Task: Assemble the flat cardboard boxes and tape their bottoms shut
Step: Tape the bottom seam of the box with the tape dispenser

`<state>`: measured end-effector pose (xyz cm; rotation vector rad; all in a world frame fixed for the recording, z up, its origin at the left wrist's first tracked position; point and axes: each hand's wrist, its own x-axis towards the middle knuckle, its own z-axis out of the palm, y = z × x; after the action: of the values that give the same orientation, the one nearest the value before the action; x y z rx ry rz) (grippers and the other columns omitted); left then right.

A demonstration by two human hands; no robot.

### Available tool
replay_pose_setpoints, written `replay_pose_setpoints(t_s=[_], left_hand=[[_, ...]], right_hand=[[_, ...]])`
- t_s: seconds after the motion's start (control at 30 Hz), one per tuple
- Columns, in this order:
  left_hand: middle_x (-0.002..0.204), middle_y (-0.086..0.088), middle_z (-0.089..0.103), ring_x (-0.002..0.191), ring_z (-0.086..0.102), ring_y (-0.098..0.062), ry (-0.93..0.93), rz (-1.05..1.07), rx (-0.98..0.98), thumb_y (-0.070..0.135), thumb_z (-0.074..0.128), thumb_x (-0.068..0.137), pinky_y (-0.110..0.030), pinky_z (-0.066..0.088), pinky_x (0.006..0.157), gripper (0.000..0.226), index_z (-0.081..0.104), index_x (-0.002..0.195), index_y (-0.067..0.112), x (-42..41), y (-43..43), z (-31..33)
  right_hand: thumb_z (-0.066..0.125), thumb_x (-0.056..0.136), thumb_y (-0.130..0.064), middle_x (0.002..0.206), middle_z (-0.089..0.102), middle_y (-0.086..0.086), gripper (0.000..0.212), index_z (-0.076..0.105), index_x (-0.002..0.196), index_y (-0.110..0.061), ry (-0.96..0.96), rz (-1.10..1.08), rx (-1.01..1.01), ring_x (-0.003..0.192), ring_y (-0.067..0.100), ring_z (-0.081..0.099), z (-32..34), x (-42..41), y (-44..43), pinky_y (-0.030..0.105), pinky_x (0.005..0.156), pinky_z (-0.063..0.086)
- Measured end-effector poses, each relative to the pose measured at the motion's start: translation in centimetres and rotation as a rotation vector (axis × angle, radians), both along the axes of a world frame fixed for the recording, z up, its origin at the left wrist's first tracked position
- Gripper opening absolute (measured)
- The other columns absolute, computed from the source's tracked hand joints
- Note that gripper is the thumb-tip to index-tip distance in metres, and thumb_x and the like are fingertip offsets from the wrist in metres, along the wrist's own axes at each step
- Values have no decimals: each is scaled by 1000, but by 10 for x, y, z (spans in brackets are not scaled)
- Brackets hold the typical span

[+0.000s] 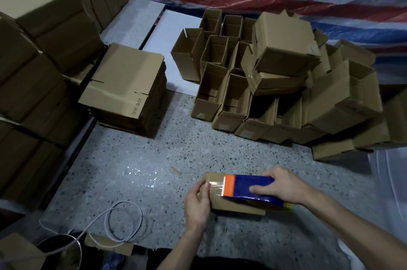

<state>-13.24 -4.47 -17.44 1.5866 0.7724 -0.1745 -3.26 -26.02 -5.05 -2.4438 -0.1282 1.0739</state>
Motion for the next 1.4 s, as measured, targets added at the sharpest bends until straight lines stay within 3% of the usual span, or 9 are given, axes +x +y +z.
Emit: replay_pose_setpoints(t_s=[0.13,0.27,0.37,0.47,0.67,0.8,1.0,1.17,1.4], left_hand=[[123,5,65,114,58,-11,14,-48,85,29,54,103,-26,47,98,35,62,134,17,-1,-4,0],[111,-1,66,104,61,-19,18,-126,300,24,39,107,-35,49,89,32,58,130,12,7,-19,7],[99,-3,62,93,62,-25,75,-127,424,23,31,106,-40,50,82,31,54,118,7,13,-38,17],[113,-6,59,96,61,-24,103,-205,539,46,25,104,-42,53,86,50,50,126,8,14,-46,17],[104,-1,59,80,60,-20,116,-334,725,67,4,93,-33,39,66,68,45,116,18,12,-40,4],[95,2,57,67,43,-11,114,-318,791,66,7,95,-30,32,58,65,48,111,19,12,-42,2],[96,1,56,64,41,-11,113,-325,832,66,9,97,-31,33,56,62,47,110,18,12,-42,-3],[95,0,57,58,43,-12,131,-326,797,65,12,98,-25,28,49,61,48,109,17,14,-44,-2],[100,-3,59,65,58,-23,108,-291,790,64,16,100,-32,35,57,57,45,112,16,14,-47,-4]], right_hand=[[73,64,-75,67,72,-8,32,73,71,-44,6,-62,-44,61,6,67,8,3,-58,23,58,45],[69,56,-82,68,72,-4,61,73,73,-23,-28,-56,-83,60,9,66,-2,-2,-79,30,61,47],[71,59,-77,67,72,-6,52,72,71,-26,-46,-57,-96,58,6,65,-6,-3,-80,26,58,46],[75,64,-71,62,69,-10,43,69,65,-29,-65,-34,-107,54,3,61,-3,0,-81,16,50,39],[79,74,-58,71,72,-9,37,72,74,-22,-15,-52,-75,61,4,65,-3,-9,-91,23,59,50],[80,78,-52,72,73,-6,32,74,78,-20,9,-96,-11,62,8,67,-6,-18,-103,19,58,48],[81,79,-47,72,74,-5,28,75,77,-20,18,-82,-8,61,7,66,-9,-11,-116,15,55,45],[78,63,-58,68,73,7,45,75,70,-13,-22,-208,-134,68,26,69,13,-20,-188,33,64,49],[72,75,-68,58,66,0,51,64,62,-19,-35,-30,-343,52,9,60,8,-23,-167,29,57,44]])
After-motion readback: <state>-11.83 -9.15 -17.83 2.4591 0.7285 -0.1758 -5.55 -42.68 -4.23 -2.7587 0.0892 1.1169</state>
